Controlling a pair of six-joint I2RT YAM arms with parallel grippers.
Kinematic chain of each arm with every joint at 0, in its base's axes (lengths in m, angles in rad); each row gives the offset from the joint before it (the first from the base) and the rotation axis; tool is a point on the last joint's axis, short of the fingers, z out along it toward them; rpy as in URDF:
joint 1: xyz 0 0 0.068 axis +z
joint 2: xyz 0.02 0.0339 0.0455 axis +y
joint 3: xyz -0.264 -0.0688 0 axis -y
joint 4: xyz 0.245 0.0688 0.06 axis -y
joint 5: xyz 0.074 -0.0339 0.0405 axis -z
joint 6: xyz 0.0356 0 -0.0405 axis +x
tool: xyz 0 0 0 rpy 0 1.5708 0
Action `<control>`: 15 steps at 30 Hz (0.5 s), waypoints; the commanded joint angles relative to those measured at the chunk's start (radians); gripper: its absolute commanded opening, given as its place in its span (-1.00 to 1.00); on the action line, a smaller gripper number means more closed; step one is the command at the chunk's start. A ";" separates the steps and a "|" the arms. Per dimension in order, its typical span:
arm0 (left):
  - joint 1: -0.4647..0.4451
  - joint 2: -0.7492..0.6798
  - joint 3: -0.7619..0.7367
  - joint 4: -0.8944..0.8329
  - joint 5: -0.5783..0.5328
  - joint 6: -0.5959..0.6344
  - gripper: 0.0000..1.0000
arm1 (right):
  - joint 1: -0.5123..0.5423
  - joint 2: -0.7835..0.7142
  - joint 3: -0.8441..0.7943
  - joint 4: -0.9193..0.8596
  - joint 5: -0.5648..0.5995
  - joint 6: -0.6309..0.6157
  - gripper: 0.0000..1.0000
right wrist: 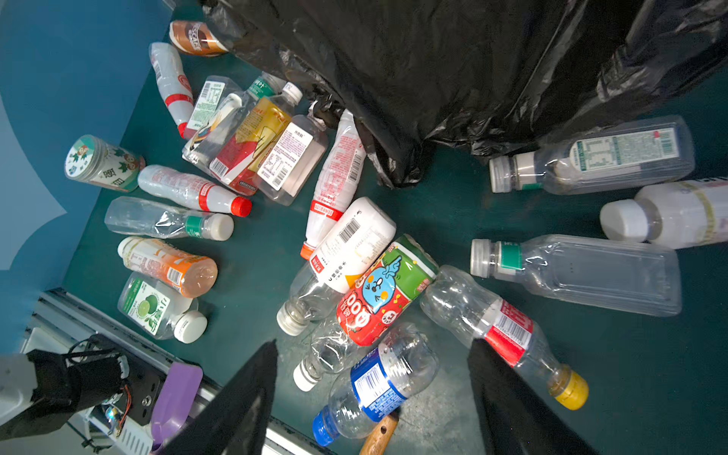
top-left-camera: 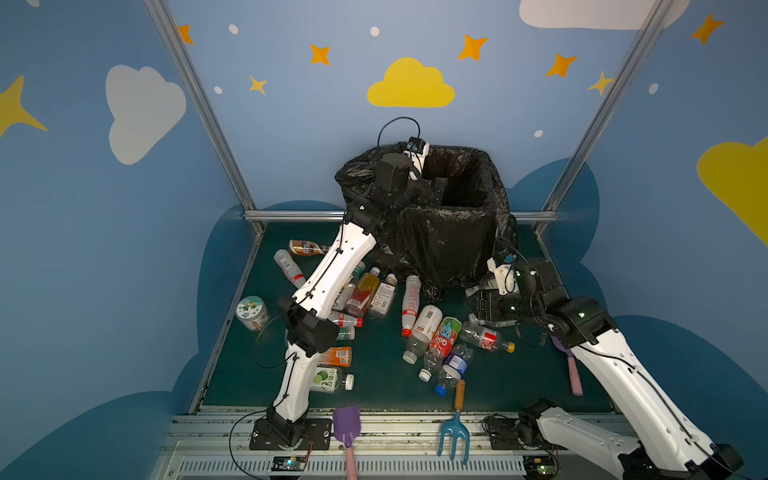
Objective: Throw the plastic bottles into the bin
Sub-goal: 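Lower the left gripper back to the pile while the right gripper approaches a bottle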
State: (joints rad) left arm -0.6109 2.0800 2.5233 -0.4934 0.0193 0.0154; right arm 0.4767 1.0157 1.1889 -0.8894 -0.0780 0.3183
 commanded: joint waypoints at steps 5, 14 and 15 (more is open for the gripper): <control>-0.035 -0.425 -0.316 -0.122 -0.248 -0.030 1.00 | -0.138 0.031 0.007 -0.005 -0.037 0.080 0.51; 0.116 -0.844 -0.967 -0.237 -0.289 -0.263 1.00 | -0.434 0.081 -0.096 -0.053 -0.211 0.216 0.54; 0.139 -0.877 -1.018 -0.241 -0.267 -0.286 1.00 | -0.440 0.088 -0.113 -0.055 -0.245 0.221 0.55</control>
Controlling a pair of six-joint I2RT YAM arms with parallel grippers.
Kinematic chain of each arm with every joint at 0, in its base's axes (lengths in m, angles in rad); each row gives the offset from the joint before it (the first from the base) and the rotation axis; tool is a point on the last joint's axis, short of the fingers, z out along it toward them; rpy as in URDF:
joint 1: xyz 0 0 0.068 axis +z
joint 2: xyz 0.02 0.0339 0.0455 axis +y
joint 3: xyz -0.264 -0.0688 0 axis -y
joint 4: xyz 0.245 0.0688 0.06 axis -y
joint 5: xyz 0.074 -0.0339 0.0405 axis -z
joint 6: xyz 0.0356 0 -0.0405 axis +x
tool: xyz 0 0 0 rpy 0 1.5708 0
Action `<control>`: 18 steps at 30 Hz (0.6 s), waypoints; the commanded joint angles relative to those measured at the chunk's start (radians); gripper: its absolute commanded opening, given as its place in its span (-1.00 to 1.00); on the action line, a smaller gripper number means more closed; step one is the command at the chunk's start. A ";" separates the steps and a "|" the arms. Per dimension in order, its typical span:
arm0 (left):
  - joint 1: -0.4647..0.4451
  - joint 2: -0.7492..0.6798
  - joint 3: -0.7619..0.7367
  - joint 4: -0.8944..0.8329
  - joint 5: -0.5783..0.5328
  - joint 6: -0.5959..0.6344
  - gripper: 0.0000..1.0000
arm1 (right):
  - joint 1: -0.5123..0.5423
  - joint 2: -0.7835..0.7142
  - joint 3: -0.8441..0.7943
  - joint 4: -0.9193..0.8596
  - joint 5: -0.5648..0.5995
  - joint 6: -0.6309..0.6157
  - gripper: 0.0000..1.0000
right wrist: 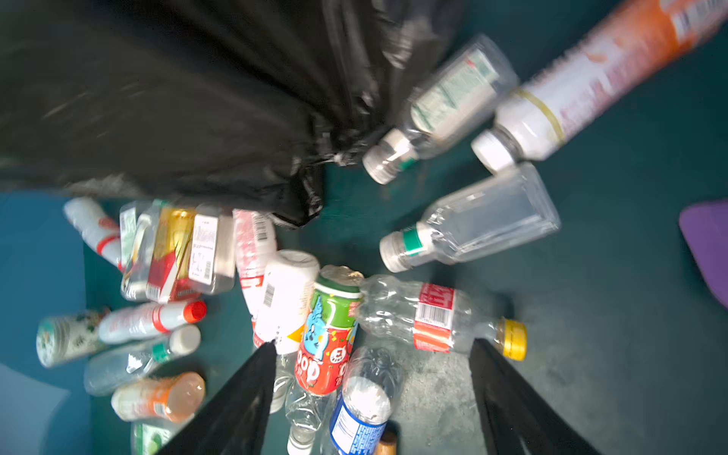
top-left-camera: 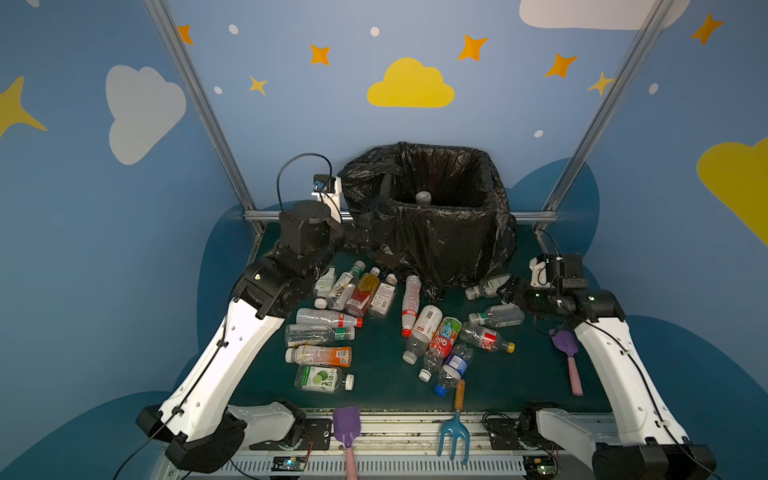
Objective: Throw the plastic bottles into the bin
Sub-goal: 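Lower the left gripper back to the pile while the right gripper approaches a bottle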
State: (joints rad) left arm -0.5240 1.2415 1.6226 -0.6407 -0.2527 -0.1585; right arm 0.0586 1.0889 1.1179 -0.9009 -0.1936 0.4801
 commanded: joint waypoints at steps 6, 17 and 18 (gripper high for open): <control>0.118 -0.158 -0.402 -0.061 0.106 -0.240 1.00 | -0.017 0.058 -0.135 -0.035 -0.207 0.054 0.57; 0.120 -0.088 -0.572 -0.012 0.353 -0.366 1.00 | 0.229 0.104 -0.145 -0.136 -0.165 0.083 0.51; 0.121 -0.089 -0.580 -0.008 0.361 -0.367 1.00 | 0.266 0.098 -0.171 -0.125 -0.165 0.124 0.51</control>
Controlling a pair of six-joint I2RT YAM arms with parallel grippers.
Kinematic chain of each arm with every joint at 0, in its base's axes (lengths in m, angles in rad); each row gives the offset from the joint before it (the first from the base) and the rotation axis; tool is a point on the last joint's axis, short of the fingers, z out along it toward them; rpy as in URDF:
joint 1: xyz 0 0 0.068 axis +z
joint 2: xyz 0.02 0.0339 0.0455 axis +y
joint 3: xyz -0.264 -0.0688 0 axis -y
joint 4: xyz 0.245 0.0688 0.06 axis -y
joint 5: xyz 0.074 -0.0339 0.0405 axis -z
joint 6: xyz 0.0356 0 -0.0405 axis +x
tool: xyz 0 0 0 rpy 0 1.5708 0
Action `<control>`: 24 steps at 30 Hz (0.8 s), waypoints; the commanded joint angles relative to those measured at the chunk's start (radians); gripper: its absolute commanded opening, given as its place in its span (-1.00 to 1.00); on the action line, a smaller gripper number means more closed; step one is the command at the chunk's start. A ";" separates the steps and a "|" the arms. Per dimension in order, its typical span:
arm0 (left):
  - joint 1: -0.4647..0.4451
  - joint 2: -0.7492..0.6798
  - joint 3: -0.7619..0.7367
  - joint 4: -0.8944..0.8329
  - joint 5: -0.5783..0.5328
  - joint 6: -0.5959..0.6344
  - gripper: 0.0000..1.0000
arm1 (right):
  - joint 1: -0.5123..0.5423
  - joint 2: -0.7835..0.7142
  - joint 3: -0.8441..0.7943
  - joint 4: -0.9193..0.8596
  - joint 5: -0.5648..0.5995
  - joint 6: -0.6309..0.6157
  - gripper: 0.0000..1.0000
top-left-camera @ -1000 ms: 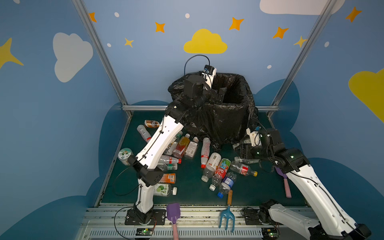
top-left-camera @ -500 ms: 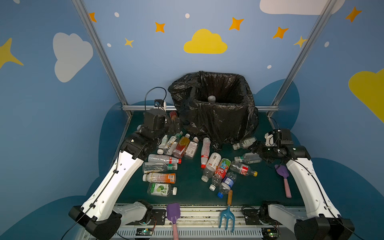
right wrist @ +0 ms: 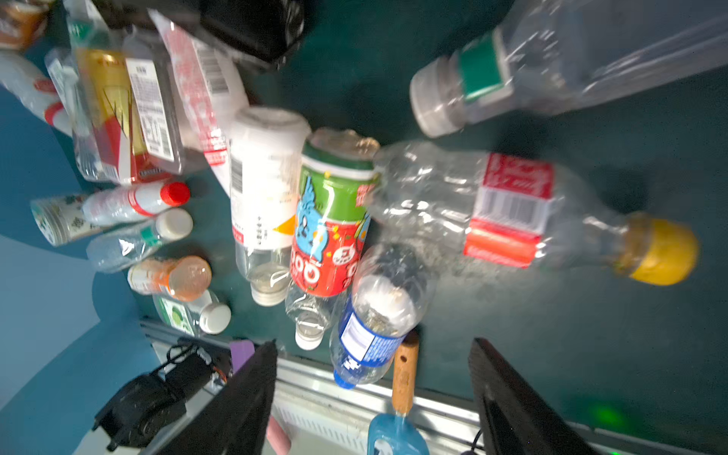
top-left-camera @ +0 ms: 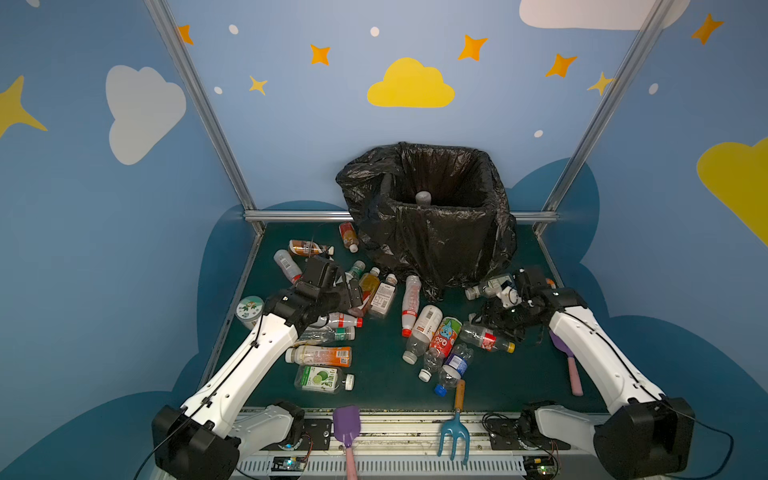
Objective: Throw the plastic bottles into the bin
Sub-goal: 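Lower the left gripper back to the pile while the right gripper approaches a bottle, then grasp the clear blue-label bottle with the right gripper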
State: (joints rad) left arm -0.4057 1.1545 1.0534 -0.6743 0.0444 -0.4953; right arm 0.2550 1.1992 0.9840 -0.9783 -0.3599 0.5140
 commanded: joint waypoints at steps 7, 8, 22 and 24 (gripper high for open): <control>0.002 0.001 -0.026 0.007 0.085 -0.002 1.00 | 0.187 -0.055 -0.181 0.083 0.001 0.292 0.55; 0.001 0.002 -0.026 0.003 0.083 0.002 1.00 | 0.196 -0.056 -0.191 0.096 0.002 0.306 0.55; 0.003 -0.012 -0.088 0.026 0.149 -0.031 1.00 | 0.289 0.025 -0.280 0.264 0.049 0.418 0.48; 0.003 -0.018 -0.087 0.019 0.145 -0.026 1.00 | 0.295 0.040 -0.283 0.279 0.056 0.423 0.47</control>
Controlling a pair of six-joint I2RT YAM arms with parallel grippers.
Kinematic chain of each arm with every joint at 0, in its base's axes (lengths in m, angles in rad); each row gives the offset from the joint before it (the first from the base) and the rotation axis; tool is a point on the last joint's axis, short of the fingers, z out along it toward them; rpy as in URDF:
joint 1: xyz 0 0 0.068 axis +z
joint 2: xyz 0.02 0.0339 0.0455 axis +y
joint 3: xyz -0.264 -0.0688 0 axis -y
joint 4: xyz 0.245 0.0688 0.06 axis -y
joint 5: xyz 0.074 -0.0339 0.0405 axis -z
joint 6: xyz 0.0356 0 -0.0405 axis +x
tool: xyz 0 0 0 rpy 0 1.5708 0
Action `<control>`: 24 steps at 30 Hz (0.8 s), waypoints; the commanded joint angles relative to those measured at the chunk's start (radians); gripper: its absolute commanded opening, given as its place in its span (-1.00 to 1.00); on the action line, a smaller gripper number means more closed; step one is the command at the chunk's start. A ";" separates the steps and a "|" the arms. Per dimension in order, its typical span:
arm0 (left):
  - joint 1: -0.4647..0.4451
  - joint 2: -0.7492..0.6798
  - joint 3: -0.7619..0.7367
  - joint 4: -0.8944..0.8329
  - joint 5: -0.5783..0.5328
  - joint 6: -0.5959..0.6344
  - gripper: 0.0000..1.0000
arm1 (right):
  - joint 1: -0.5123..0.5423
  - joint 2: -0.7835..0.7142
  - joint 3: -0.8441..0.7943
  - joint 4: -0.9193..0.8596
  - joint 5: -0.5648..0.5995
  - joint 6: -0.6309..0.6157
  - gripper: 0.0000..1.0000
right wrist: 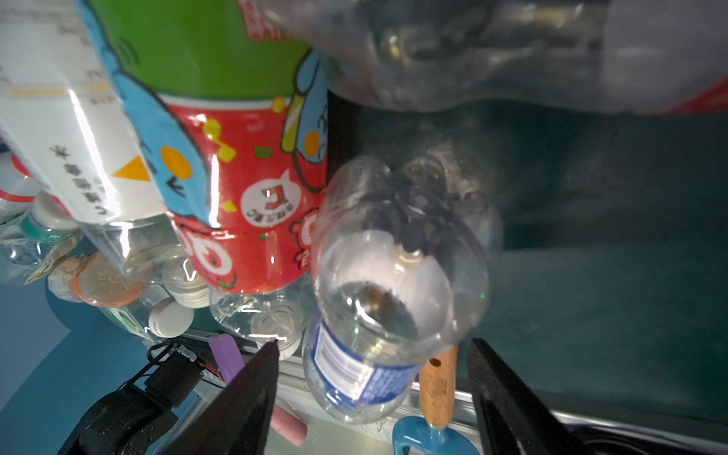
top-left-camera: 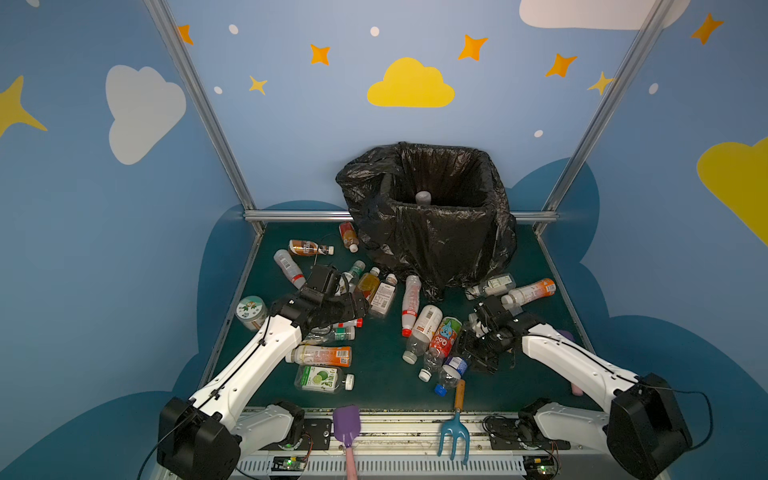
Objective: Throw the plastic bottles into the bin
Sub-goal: 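Grasp the clear blue-label bottle with the right gripper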
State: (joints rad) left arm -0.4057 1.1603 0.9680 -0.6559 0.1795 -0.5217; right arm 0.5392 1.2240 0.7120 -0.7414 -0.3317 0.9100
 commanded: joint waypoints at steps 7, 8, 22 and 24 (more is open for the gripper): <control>0.003 -0.036 -0.003 -0.005 0.005 0.003 1.00 | 0.021 0.065 -0.030 0.084 0.037 0.038 0.44; 0.004 -0.035 -0.003 -0.005 0.006 0.002 1.00 | 0.022 0.069 -0.033 0.087 0.038 0.038 0.44; 0.004 0.005 0.020 0.006 0.026 0.010 1.00 | 0.022 0.099 -0.082 0.136 0.043 0.049 0.35; 0.003 0.004 0.019 0.007 0.025 0.010 1.00 | 0.021 0.095 -0.079 0.138 0.046 0.052 0.25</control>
State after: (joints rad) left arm -0.4057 1.1610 0.9684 -0.6544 0.1978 -0.5205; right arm 0.5545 1.2991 0.6556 -0.5838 -0.2844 0.9447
